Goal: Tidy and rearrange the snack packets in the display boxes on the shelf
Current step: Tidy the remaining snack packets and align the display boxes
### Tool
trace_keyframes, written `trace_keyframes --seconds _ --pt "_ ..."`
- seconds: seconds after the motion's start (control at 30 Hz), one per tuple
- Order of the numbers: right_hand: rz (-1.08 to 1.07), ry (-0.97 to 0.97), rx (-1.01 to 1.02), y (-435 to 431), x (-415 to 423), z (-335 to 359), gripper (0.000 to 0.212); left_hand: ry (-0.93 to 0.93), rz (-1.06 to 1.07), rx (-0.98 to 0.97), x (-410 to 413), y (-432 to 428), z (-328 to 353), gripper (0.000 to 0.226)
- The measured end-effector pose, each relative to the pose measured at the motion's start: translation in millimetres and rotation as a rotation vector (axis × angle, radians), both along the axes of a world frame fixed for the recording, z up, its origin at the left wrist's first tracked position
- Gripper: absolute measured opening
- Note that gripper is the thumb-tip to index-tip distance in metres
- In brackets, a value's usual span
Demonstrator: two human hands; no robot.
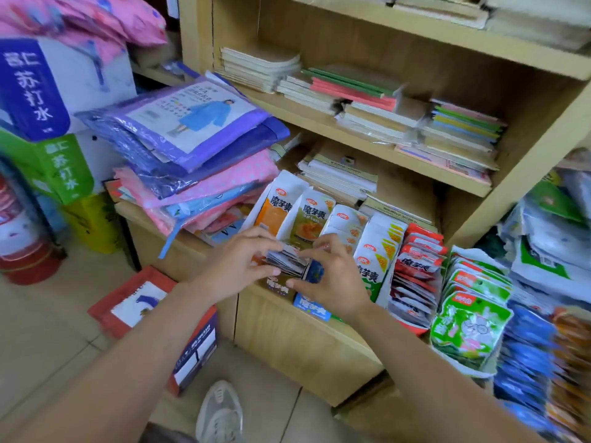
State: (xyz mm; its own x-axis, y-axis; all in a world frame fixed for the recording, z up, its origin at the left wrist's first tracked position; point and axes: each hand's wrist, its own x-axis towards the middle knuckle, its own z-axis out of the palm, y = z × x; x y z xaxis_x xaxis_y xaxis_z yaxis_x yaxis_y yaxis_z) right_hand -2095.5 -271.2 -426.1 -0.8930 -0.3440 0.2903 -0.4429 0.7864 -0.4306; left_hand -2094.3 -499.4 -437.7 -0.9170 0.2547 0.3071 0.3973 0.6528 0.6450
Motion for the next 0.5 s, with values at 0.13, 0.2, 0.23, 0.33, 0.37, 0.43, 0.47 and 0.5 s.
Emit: trace_keyframes --seconds 0.13,0.2,0.23,0.33,0.37,0.43,0.47,0.5 --pt "-0.049 0.047 -0.116 -9 -4 -1 0.038 0.068 0.046 0.043 -10 2 3 0.026" --pt "-0.048 0.071 -0.12 -11 -12 7 0.032 0.125 0.101 0.098 -14 6 6 0.027" --pt "-0.05 0.071 -0.106 -12 -16 14 0.033 0.155 0.15 0.116 -16 9 7 0.029" --pt "-0.077 0.02 -0.054 -14 -33 32 0.021 0.205 0.338 0.179 -22 17 14 0.031" --pt "-0.081 0.036 -0.026 -13 -39 36 0.015 0.217 0.385 0.196 -23 18 16 0.028" --pt "-0.108 0.039 -0.023 -10 -52 41 0.021 0.203 0.423 0.186 -24 16 17 0.021" --pt "-0.125 0.025 -0.055 -8 -58 44 0.022 0.179 0.407 0.161 -23 14 15 0.018" --pt "-0.138 0.014 -0.083 -6 -63 46 0.022 0.146 0.37 0.128 -21 13 14 0.015"
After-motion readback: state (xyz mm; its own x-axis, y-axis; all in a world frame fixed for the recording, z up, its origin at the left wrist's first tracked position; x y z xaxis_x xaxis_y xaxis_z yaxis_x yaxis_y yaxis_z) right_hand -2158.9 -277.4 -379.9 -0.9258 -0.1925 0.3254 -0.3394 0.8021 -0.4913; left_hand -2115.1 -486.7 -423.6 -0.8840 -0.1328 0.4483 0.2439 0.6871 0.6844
